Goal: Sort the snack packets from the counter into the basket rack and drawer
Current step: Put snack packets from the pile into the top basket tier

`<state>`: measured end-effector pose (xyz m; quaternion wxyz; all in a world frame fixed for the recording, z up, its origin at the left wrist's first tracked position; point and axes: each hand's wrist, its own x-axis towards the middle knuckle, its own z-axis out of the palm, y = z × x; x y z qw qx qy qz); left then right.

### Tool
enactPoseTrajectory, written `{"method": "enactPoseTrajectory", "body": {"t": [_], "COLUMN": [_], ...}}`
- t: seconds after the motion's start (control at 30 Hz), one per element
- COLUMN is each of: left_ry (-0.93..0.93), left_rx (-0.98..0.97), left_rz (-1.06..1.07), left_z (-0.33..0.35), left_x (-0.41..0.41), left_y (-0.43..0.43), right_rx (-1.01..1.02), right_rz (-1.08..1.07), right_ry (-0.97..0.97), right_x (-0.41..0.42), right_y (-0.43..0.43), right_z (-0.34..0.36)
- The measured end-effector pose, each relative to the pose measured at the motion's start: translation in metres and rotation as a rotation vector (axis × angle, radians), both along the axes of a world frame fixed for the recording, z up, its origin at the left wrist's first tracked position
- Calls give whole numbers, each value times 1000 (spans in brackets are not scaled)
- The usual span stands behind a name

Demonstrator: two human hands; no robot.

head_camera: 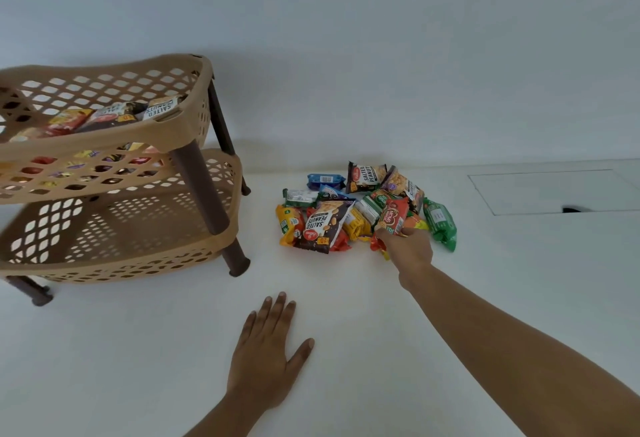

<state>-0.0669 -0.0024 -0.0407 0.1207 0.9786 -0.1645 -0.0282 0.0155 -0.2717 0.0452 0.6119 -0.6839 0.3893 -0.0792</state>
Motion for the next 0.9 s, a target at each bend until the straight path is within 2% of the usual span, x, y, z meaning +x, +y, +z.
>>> {"method": "enactPoseTrajectory", "body": {"t": [0.23,0.5,0.7,0.77,0.9], "left_ry": [-7,85,-162,-197,-112], "left_rx": [-4,-51,-320,-356,-219], "left_rz": [17,89,178,189,199], "left_z": [0,14,71,85,95], "left_x": [0,12,68,92,140], "left_y": [-1,-16,-61,-73,-91], "right_rx": [252,173,207,231,424], "right_rz": [-80,-118,-117,-119,-91], "right_ry": [16,18,0,-19,-60], "right_x": [16,22,17,13,-2], "right_y": [0,5,2,-1,-4], "right_z": [-10,-11,-15,-19,-15]}}
